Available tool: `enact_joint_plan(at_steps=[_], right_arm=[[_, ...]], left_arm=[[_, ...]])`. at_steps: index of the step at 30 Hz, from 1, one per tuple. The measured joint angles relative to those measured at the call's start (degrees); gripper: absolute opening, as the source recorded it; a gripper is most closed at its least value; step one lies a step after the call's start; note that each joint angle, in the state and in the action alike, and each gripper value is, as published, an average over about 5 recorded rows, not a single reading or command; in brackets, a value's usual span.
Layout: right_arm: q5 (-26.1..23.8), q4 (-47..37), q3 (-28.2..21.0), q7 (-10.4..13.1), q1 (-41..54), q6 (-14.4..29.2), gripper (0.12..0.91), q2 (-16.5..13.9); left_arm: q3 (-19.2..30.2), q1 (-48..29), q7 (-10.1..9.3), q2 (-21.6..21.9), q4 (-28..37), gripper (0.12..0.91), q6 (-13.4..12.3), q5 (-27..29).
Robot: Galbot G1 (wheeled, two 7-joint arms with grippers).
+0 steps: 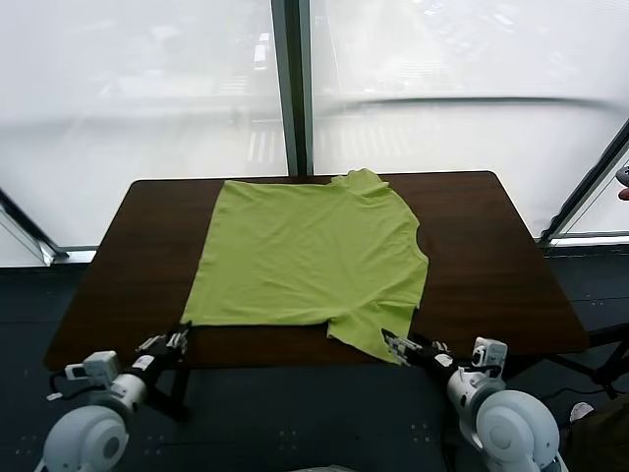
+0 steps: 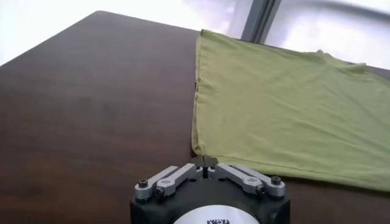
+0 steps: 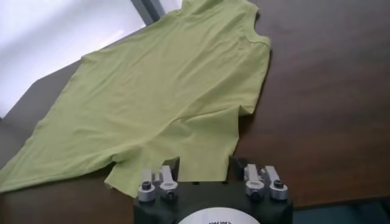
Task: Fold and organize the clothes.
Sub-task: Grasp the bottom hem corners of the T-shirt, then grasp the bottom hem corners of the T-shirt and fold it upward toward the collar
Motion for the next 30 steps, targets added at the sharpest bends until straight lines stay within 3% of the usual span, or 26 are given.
enact_joint_plan(at_steps=[13, 24, 30], right_arm=[[1.3, 7.2, 4.3, 0.0, -6.6, 0.0, 0.138, -5.2], [0.9, 7.2, 5.7, -1.0, -4.5, 0.0, 0.138, -5.7], [0.4, 5.2, 5.7, -2.0, -1.0, 0.0, 0.138, -6.6]], left_arm=[[-1.2, 2.8, -0.27, 0.2, -1.9, 0.148, -0.1, 0.0], [-3.6, 7.9, -1.33, 0.7, -4.6, 0.148, -0.7, -0.1], [-5.6, 9.0, -2.5, 0.5, -6.0, 0.148, -2.0, -3.9]])
